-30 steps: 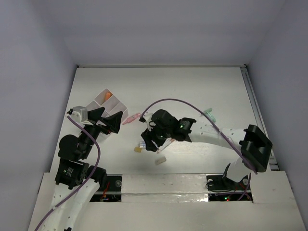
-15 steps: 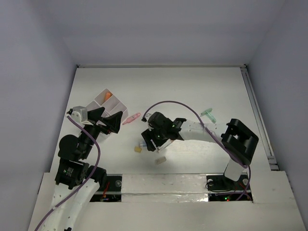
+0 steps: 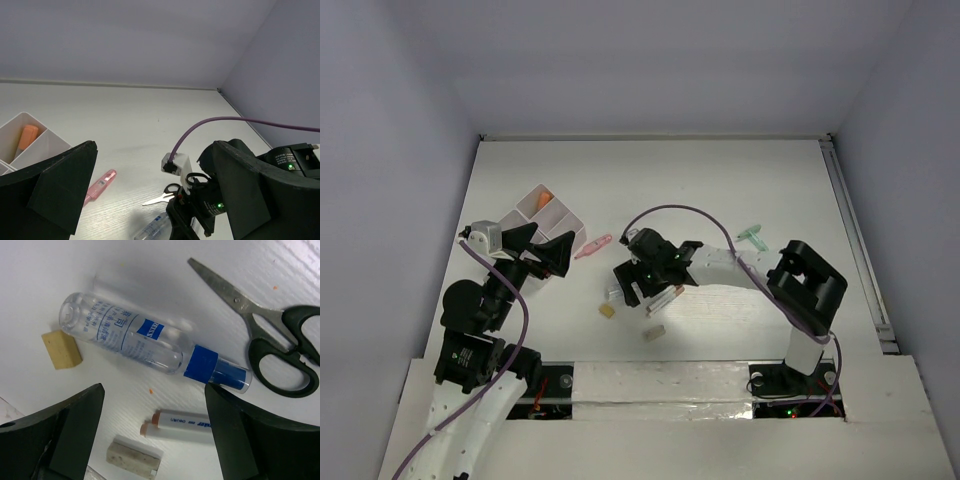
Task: Sort the stationery into containers
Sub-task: Pick up the stationery from the center of the board, then place the stationery in the storage box.
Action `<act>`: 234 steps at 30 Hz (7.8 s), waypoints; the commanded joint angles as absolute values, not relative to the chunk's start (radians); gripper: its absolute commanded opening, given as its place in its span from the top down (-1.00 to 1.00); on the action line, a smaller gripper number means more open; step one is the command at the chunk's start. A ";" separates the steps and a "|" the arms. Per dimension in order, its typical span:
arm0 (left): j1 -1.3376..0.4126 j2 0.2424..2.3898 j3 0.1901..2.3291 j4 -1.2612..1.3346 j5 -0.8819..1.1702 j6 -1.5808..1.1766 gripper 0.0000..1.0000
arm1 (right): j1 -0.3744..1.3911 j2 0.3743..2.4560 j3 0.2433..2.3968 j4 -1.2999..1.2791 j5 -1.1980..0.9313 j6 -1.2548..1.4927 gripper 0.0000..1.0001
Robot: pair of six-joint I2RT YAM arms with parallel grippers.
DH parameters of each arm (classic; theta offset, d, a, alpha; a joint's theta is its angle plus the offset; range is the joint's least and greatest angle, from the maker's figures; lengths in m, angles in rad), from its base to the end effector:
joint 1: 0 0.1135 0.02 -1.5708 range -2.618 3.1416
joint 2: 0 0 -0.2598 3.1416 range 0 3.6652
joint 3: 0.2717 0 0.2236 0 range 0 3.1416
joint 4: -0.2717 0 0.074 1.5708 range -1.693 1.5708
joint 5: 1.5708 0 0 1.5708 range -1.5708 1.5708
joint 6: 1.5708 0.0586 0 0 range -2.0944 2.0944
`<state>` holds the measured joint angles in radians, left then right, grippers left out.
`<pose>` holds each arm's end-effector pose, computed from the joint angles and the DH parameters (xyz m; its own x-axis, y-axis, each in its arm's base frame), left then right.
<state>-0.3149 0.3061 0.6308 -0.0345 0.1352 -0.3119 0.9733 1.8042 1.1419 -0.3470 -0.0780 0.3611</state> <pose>0.0772 -0.0335 0.3552 0.1271 -0.3612 -0.9238 0.4925 0.8314 -0.2573 0.1973 0.2980 0.1690 -0.7449 -0.4686 -0.4748 -0.6247 0.7399 0.2498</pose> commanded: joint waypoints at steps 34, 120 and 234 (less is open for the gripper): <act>-0.322 0.296 0.663 0.003 0.118 -0.304 -0.98 | 0.942 1.877 1.379 -0.232 -0.035 -0.134 -0.67; -0.322 0.747 0.503 0.293 0.681 -0.732 -0.20 | 0.805 1.621 1.451 -0.437 -0.762 -0.483 1.00; -0.267 0.423 0.448 0.477 0.446 -0.807 1.00 | 0.739 1.704 0.966 1.715 -0.716 1.167 -0.87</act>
<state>-0.2729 0.4389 0.4522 0.4004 0.4427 -0.7956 0.7341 1.7081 0.9146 1.2888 -0.7109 1.1751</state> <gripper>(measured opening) 0.315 0.939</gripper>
